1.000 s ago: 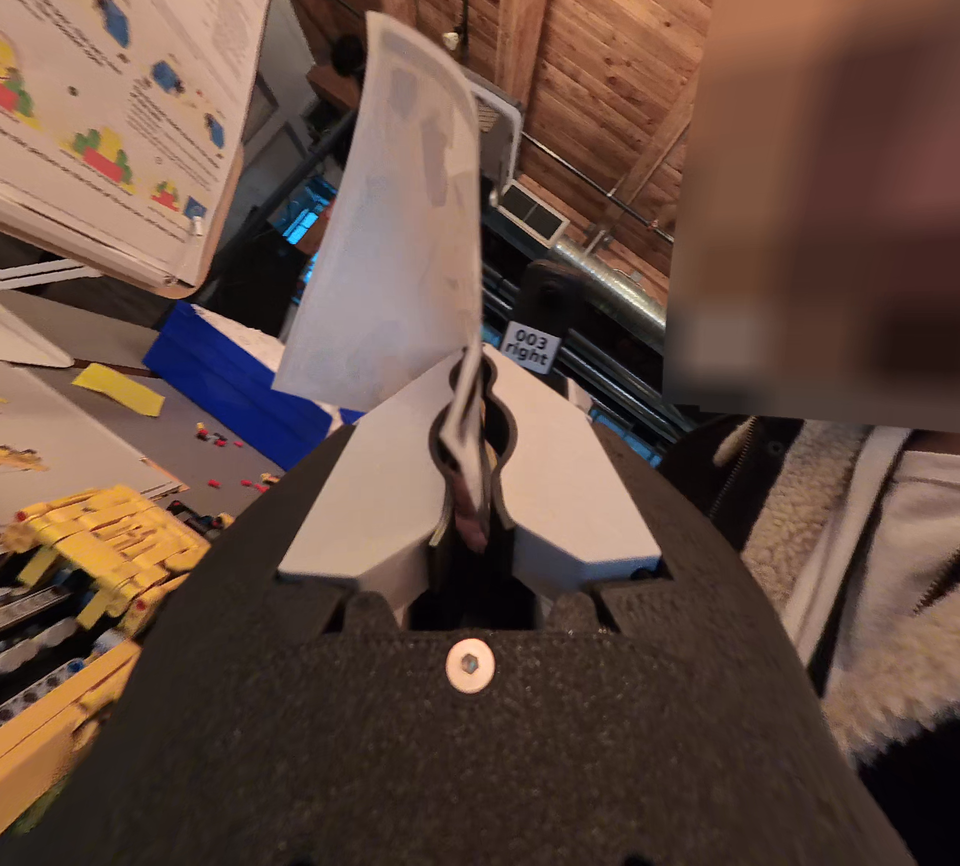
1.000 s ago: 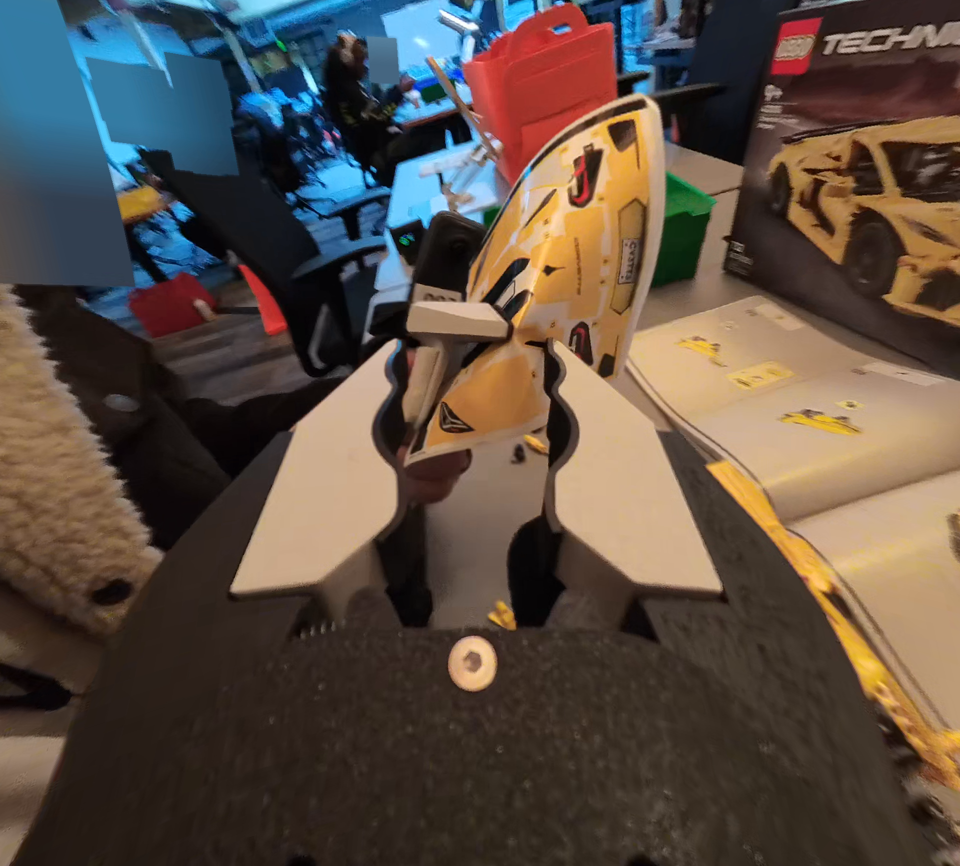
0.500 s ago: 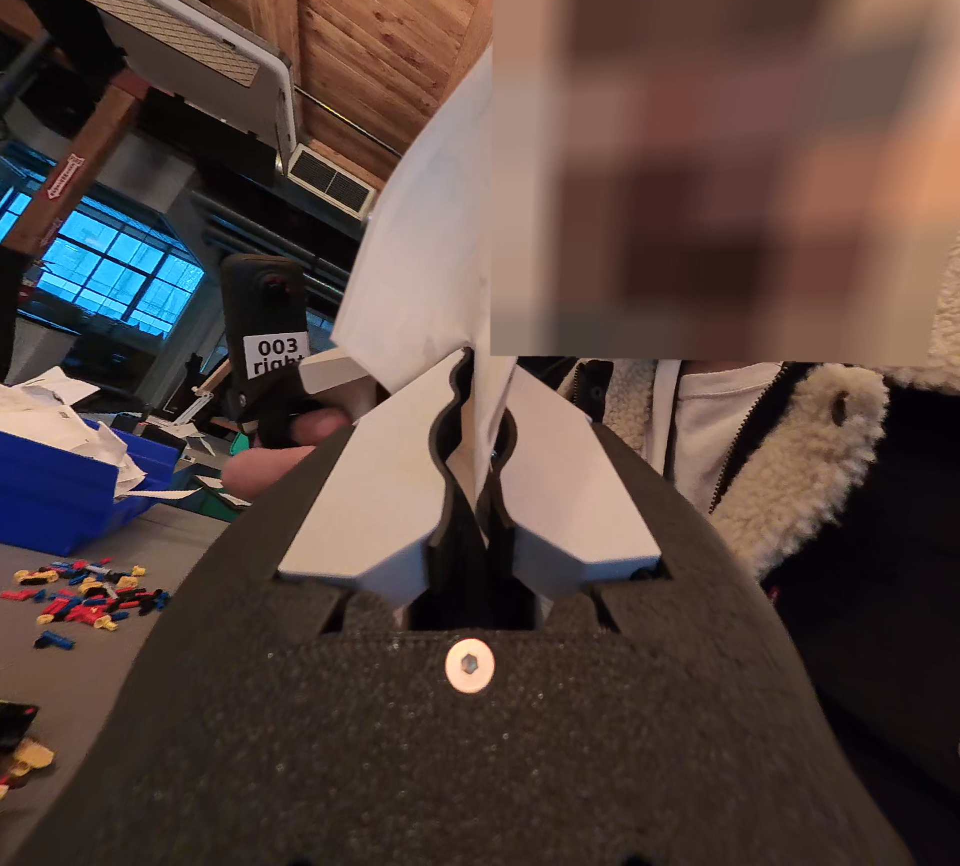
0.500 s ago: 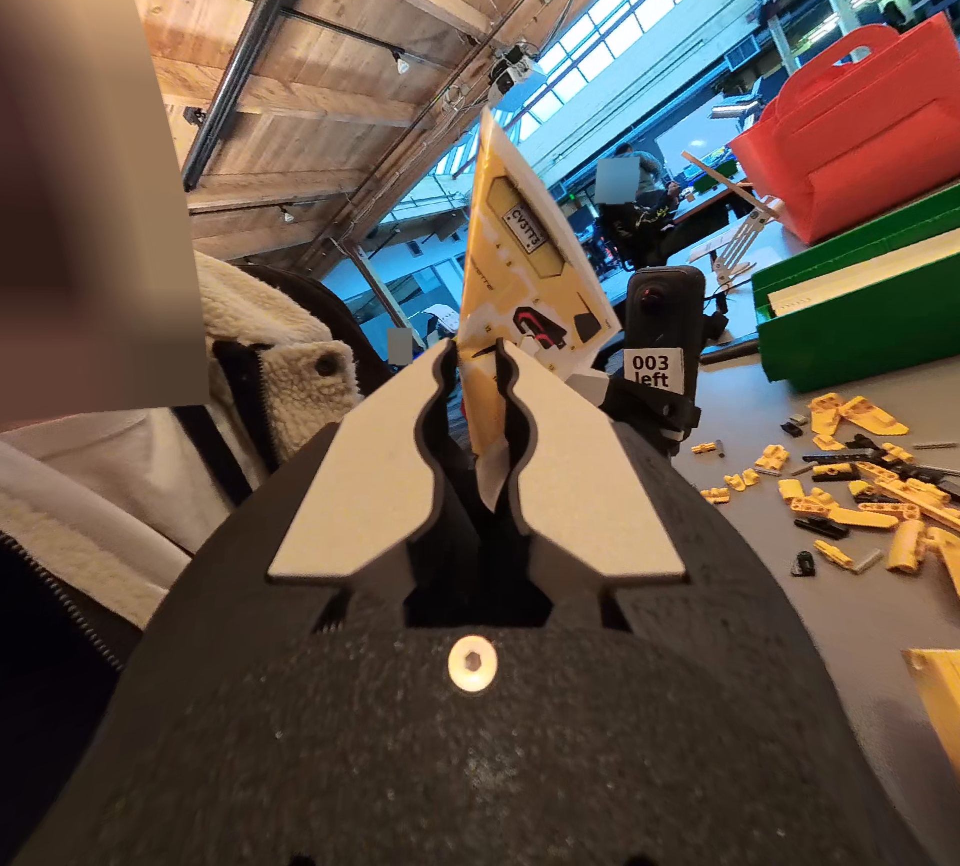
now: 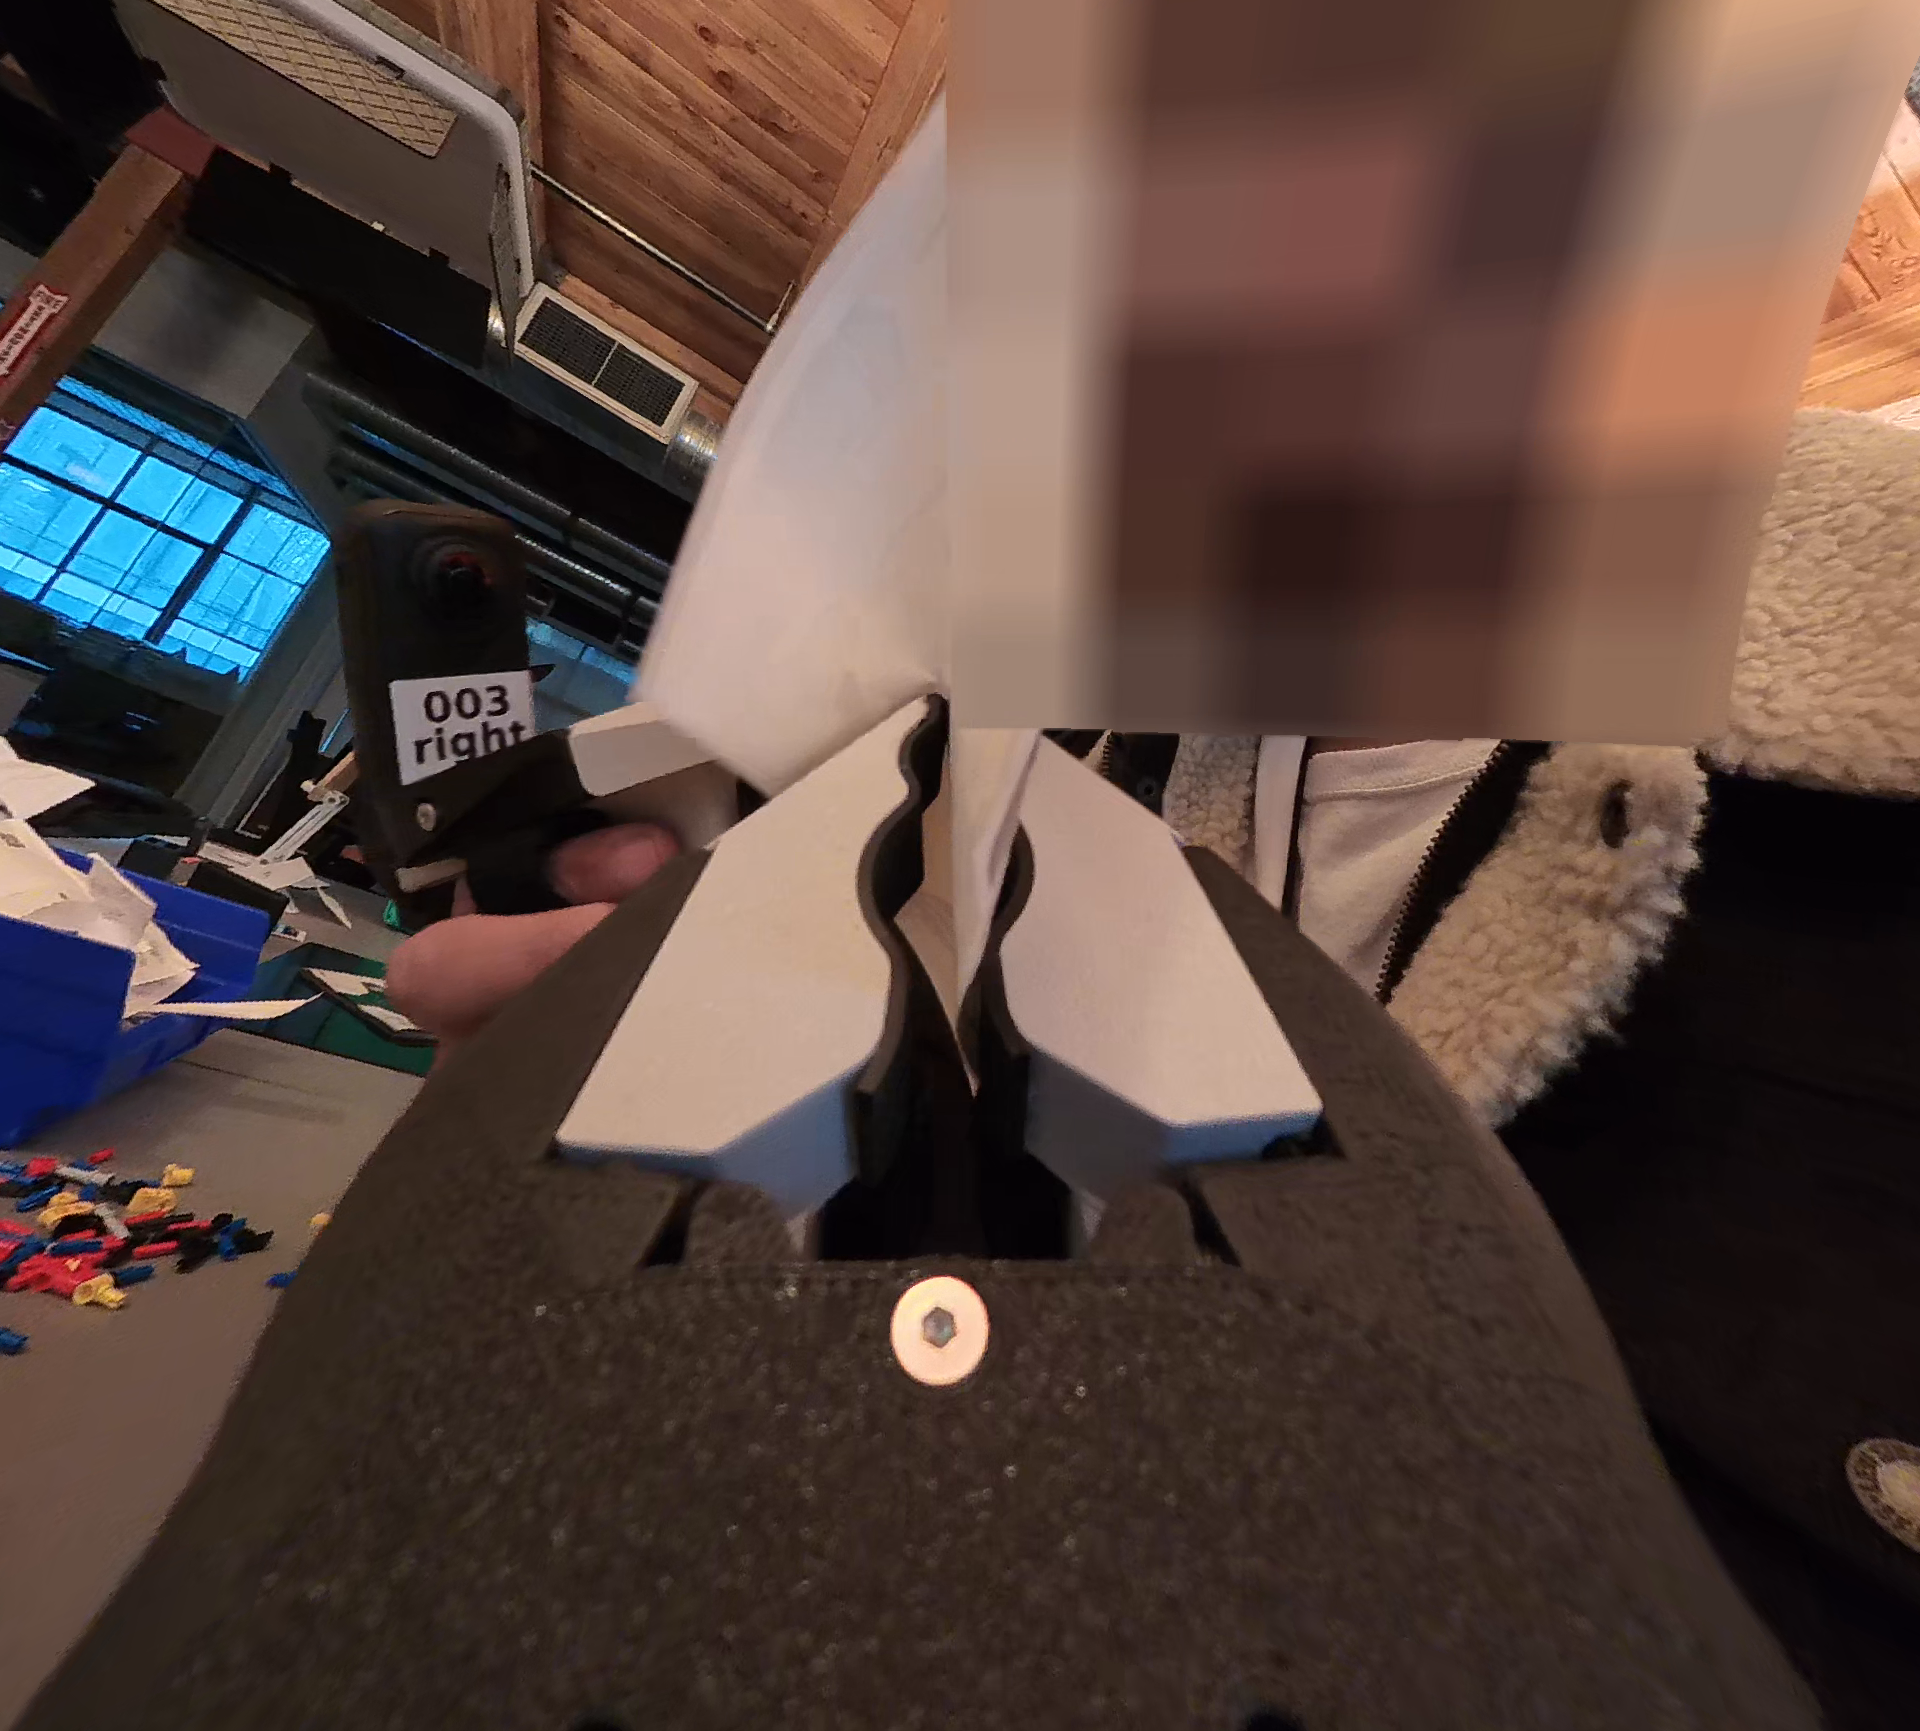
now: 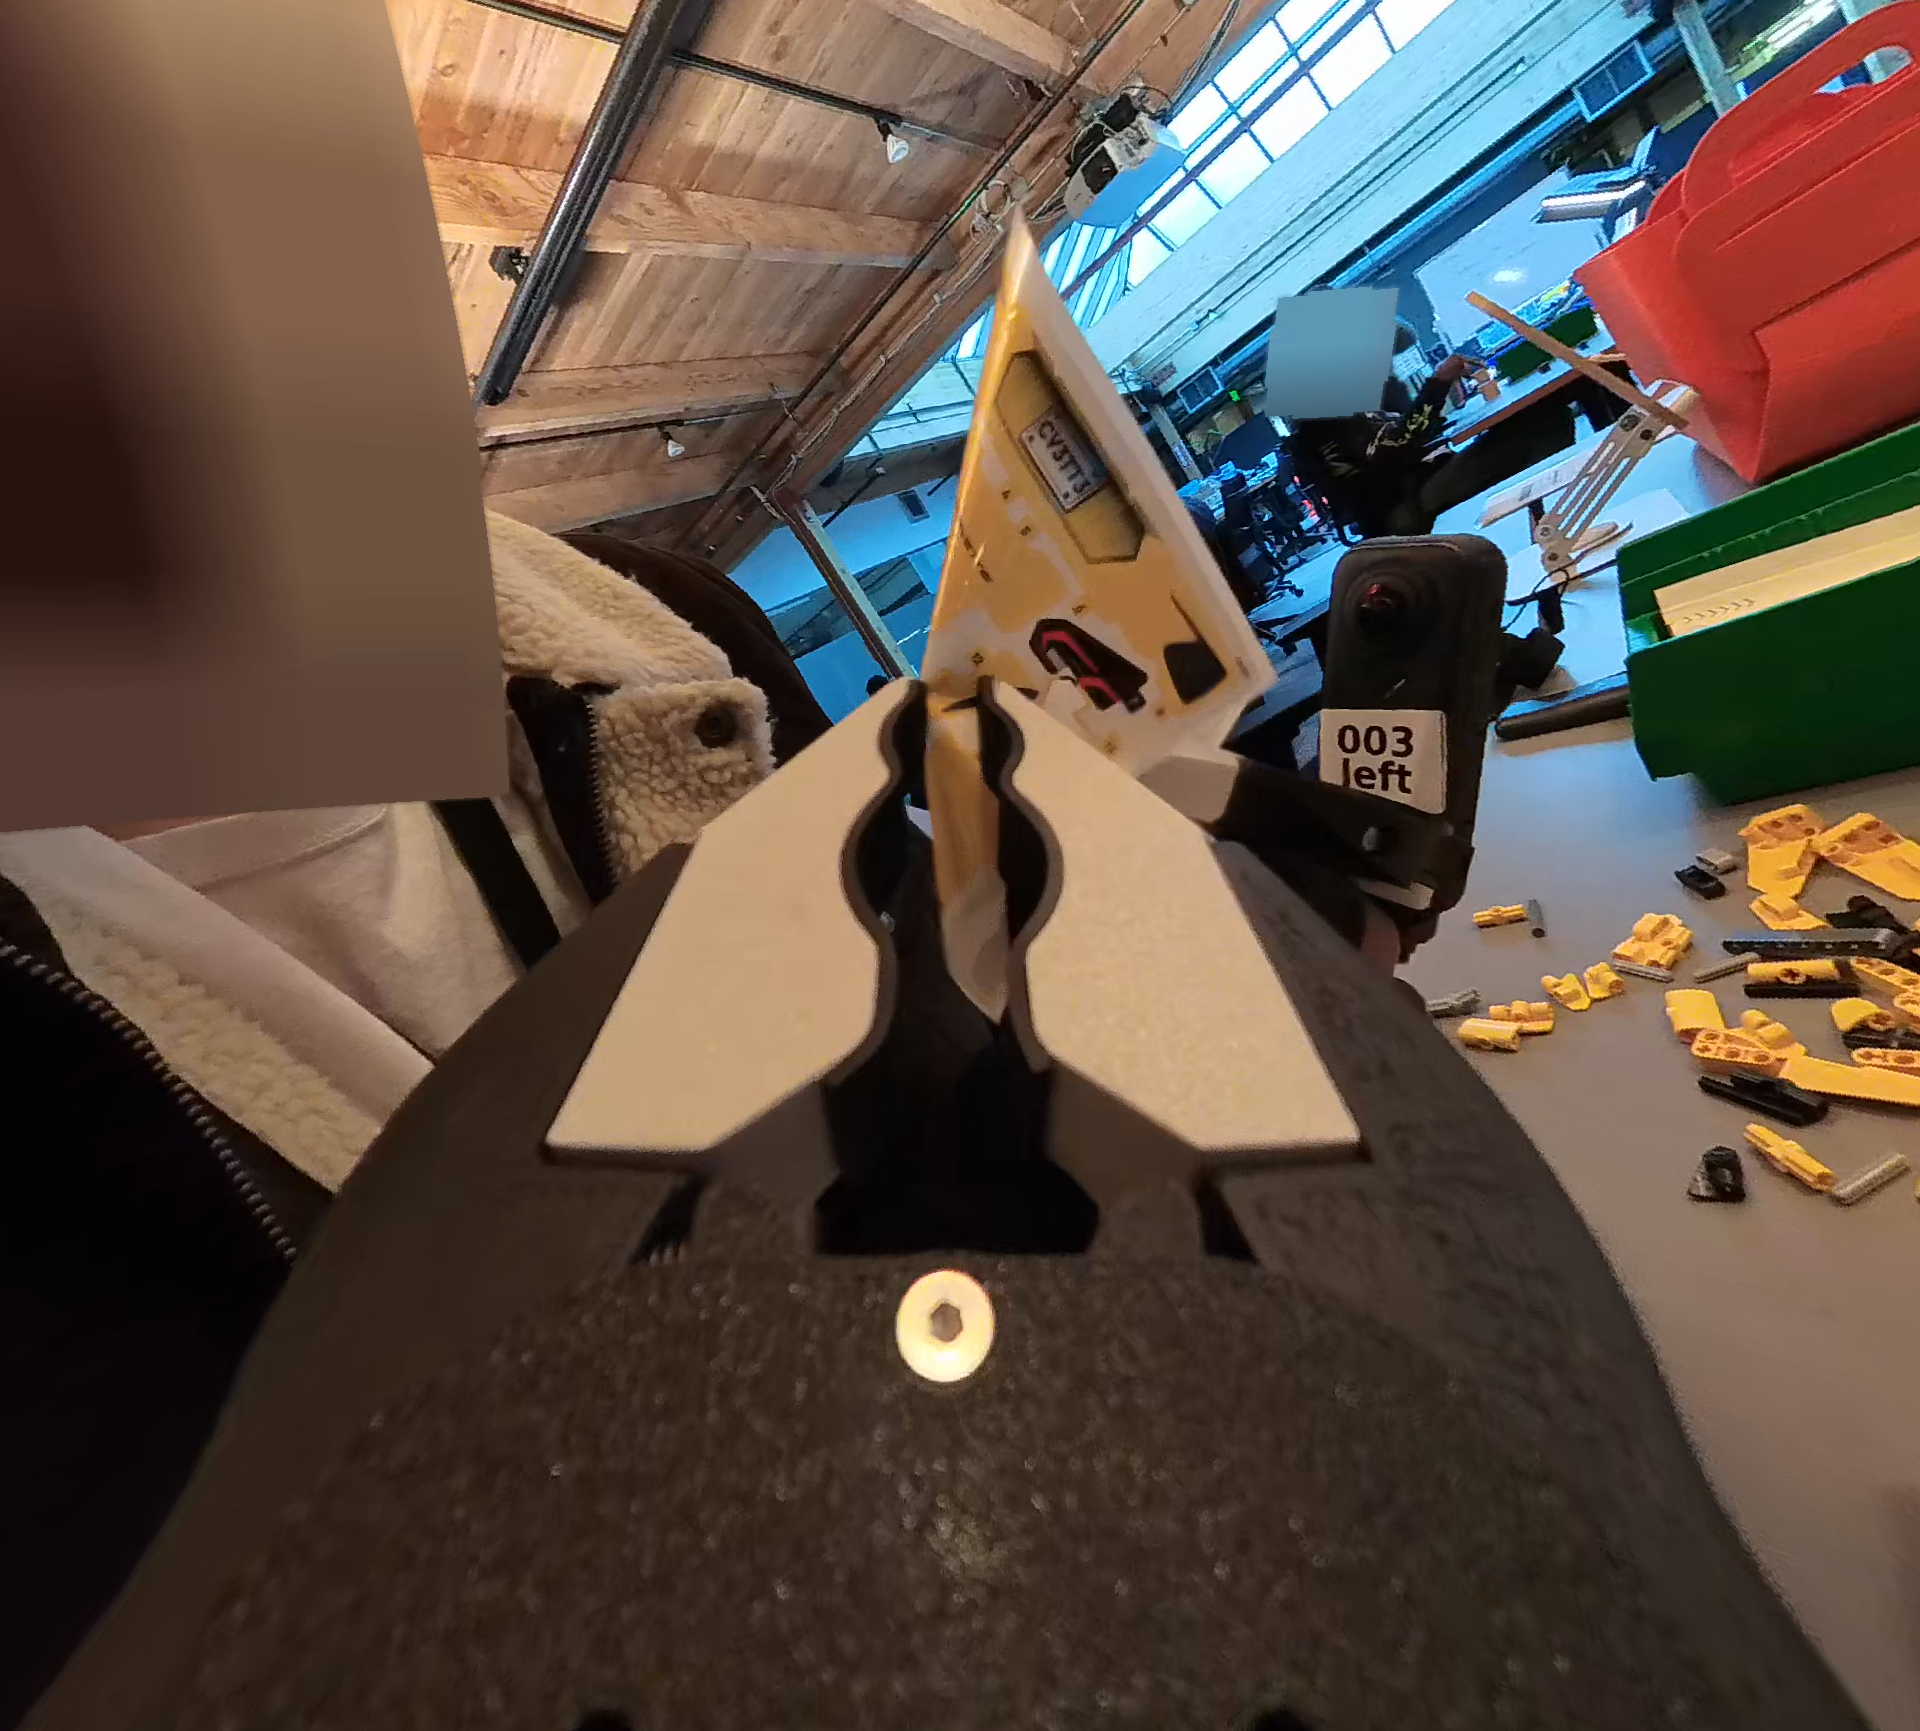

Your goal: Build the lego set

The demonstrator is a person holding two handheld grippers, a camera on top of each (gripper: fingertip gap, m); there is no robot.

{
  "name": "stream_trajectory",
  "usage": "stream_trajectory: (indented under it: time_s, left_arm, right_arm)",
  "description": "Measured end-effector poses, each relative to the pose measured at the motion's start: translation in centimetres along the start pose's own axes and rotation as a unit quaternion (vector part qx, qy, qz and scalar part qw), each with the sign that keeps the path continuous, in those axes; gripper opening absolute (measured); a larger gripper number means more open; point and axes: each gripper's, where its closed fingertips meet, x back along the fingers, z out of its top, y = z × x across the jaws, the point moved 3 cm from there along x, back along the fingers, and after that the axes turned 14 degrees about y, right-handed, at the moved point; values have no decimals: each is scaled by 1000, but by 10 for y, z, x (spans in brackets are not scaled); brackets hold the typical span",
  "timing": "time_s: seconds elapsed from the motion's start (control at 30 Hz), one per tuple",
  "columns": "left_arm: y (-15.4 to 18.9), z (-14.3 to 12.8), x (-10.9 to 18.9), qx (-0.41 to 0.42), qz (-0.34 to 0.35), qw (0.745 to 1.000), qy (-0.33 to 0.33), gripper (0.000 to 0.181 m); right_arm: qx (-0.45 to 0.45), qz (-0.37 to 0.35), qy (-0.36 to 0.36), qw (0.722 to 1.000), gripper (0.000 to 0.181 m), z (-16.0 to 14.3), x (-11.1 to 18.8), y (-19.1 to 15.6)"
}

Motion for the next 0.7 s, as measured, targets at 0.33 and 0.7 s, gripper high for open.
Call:
stream_trajectory:
  time_s: [0.33,0.7]
  left_arm:
    - [-1,4,2,-1,6,1000,5,0]
    - [-9,3,14,33,50,998,-19,0]
  right_arm:
    - [42,-26,-17,999,9,-1,1,2]
    - [40,-108,36,993,62,17,31,37]
